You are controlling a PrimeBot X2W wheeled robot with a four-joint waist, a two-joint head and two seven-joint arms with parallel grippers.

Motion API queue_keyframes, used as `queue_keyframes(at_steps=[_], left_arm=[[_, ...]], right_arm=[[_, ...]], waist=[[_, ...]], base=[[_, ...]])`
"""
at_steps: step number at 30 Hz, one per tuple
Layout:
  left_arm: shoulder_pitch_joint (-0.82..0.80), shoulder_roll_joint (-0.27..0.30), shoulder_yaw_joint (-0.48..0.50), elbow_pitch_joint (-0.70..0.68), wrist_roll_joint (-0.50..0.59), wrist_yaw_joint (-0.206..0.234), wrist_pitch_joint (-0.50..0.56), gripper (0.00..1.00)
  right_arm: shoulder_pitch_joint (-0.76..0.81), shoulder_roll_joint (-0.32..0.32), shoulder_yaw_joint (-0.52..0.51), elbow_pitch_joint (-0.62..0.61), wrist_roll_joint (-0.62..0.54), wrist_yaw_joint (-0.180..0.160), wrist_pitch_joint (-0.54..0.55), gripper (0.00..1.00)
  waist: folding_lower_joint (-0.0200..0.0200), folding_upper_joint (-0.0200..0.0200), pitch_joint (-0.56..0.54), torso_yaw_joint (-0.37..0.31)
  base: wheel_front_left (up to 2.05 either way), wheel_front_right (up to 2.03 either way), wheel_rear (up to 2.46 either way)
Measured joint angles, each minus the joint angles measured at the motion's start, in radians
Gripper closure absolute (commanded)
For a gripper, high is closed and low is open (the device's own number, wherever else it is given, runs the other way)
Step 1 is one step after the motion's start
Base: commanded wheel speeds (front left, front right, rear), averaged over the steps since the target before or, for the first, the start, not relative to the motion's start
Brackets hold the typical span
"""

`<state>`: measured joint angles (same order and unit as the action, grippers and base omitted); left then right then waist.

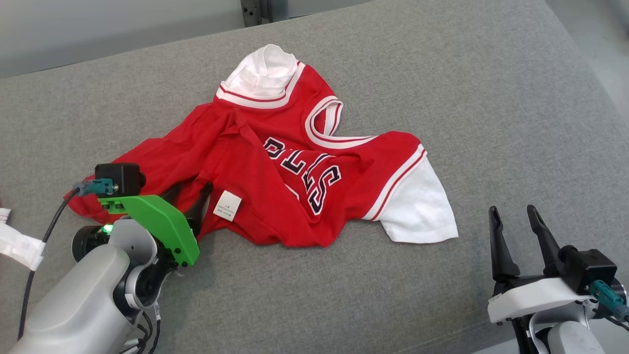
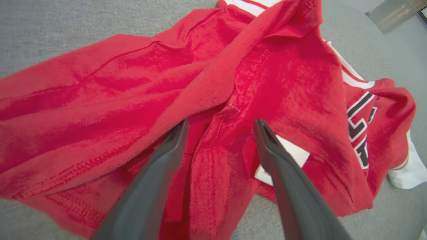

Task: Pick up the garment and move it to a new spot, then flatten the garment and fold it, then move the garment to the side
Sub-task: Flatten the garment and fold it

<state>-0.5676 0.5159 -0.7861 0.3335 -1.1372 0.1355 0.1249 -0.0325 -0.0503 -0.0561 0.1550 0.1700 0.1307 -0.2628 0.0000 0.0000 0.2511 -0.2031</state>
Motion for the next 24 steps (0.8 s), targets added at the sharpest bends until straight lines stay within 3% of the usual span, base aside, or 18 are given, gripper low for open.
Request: queue_keyframes(at_steps=[8, 9, 10, 11, 13, 19, 24], left_arm=[[-0.034, -0.022, -0.024, 0.075, 0.013, -0.032, 0.011, 0.00], [-0.037, -0.024, -0.024, 0.083, 0.013, -0.035, 0.011, 0.05], [-0.041, -0.027, -0.025, 0.090, 0.013, -0.039, 0.011, 0.20], [-0.045, -0.030, -0.026, 0.096, 0.013, -0.041, 0.011, 0.54], [-0.052, -0.034, -0.029, 0.106, 0.014, -0.053, 0.012, 1.00], [-0.064, -0.032, -0.044, 0.074, 0.032, -0.088, -0.002, 1.00], [0.013, 0.034, -0.025, -0.140, 0.018, -0.085, -0.031, 1.00]], right_arm=[[0.000, 0.000, 0.001, 0.001, 0.005, 0.000, 0.000, 0.00], [0.000, 0.000, 0.001, 0.001, 0.005, 0.000, 0.000, 0.00], [0.000, 0.000, 0.001, 0.001, 0.006, 0.000, 0.000, 0.00], [0.000, 0.000, 0.001, 0.001, 0.007, 0.000, 0.000, 0.00], [0.000, 0.000, 0.001, 0.001, 0.008, 0.000, 0.000, 0.00], [0.007, 0.000, -0.011, 0.000, 0.009, 0.000, 0.000, 0.00], [0.050, 0.000, -0.044, 0.000, 0.007, 0.000, 0.000, 0.00]], waist=[[0.0000, 0.0000, 0.004, -0.029], [0.0000, 0.0000, 0.004, -0.031], [0.0000, 0.0000, 0.004, -0.032], [0.0000, 0.0000, 0.004, -0.032], [0.0000, 0.0000, 0.003, -0.032], [0.0000, 0.0000, -0.007, -0.022], [0.0000, 0.0000, -0.027, 0.010]], base=[[0.00, 0.00, 0.00], [0.00, 0.00, 0.00], [0.00, 0.00, 0.00], [0.00, 0.00, 0.00], [0.00, 0.00, 0.00], [0.00, 0.00, 0.00], [0.00, 0.00, 0.00]])
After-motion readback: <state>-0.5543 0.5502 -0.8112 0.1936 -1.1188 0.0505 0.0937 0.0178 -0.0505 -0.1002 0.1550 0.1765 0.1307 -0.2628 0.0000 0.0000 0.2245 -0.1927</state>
